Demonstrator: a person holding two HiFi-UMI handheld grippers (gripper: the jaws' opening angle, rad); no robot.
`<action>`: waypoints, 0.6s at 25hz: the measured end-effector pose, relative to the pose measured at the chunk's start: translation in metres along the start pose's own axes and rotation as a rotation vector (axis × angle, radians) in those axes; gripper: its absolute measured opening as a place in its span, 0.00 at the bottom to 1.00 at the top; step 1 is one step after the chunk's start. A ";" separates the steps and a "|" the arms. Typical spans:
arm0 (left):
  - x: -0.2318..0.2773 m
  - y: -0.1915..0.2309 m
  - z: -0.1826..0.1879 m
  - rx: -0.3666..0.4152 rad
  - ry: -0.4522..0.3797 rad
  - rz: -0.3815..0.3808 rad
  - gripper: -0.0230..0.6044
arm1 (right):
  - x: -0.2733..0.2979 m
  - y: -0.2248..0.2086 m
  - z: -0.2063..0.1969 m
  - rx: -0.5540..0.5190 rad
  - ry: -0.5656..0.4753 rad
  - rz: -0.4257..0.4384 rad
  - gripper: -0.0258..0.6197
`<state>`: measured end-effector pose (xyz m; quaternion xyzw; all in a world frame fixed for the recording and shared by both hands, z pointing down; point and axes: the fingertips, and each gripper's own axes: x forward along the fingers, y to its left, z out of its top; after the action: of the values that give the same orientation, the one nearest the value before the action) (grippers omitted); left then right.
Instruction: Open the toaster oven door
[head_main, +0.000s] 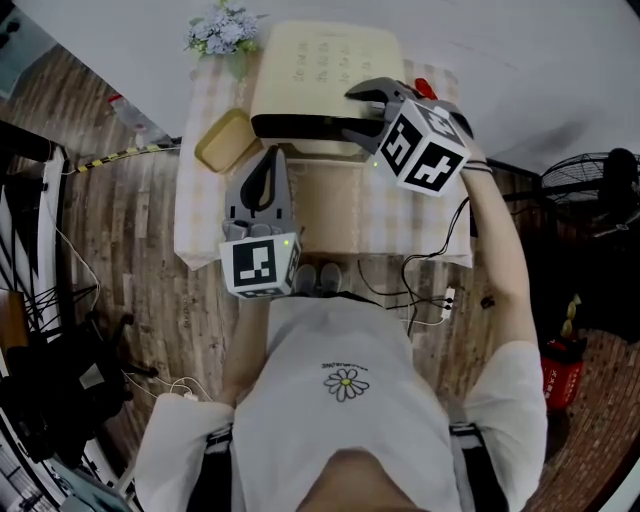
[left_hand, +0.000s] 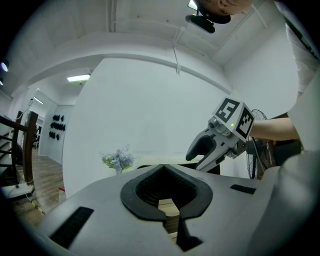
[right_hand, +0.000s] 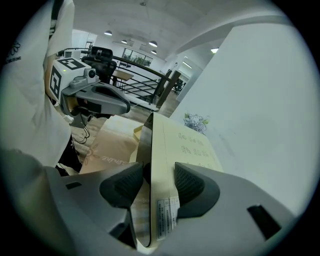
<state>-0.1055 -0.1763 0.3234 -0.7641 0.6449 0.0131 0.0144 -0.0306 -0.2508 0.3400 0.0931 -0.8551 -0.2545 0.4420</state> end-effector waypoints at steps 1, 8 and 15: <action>0.000 0.001 0.000 -0.016 -0.002 -0.002 0.06 | 0.000 0.000 0.000 0.002 0.003 0.003 0.34; 0.002 0.013 0.002 -0.294 -0.057 -0.023 0.12 | 0.001 -0.001 0.000 0.005 0.018 0.012 0.34; -0.002 0.022 0.000 -0.719 -0.181 -0.107 0.38 | 0.001 0.001 -0.003 0.029 0.017 0.016 0.34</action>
<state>-0.1272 -0.1778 0.3235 -0.7486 0.5546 0.3052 -0.1971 -0.0287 -0.2515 0.3425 0.0950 -0.8557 -0.2377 0.4497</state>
